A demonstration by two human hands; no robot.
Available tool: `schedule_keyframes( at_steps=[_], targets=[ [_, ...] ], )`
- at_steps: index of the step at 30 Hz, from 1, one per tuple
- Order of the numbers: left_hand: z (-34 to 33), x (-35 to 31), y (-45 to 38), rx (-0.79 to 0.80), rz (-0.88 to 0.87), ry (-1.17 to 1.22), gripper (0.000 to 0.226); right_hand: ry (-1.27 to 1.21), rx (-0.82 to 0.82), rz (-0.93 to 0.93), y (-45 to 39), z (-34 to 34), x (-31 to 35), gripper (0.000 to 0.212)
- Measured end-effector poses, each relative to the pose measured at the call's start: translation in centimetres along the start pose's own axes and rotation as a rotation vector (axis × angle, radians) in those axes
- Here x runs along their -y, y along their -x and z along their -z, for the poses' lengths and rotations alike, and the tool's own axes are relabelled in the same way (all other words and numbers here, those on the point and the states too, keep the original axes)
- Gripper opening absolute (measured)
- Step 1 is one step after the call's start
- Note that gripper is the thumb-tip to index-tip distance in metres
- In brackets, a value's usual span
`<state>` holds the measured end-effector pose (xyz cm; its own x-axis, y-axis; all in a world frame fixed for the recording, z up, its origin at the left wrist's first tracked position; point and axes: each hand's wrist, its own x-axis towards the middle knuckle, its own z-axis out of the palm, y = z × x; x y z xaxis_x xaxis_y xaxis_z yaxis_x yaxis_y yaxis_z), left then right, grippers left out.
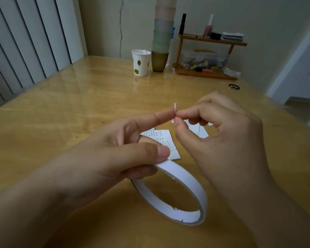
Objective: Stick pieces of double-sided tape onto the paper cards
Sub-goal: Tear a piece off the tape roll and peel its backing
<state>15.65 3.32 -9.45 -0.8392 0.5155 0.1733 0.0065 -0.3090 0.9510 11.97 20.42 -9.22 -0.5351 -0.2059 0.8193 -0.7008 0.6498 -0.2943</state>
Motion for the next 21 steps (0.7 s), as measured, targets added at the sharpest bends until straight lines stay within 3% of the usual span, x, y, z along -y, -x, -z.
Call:
schedule_keyframes(
  at_steps=[7, 21],
  targets=[
    [-0.65, -0.10, -0.21, -0.021, -0.008, -0.184, 0.060, -0.011, -0.012, -0.065, 0.02, -0.06, 0.16, 0.005],
    [-0.12, -0.34, -0.33, -0.017, -0.026, 0.000, 0.054, -0.160, 0.003, -0.194, -0.19, 0.08, 0.32, 0.008]
  ],
)
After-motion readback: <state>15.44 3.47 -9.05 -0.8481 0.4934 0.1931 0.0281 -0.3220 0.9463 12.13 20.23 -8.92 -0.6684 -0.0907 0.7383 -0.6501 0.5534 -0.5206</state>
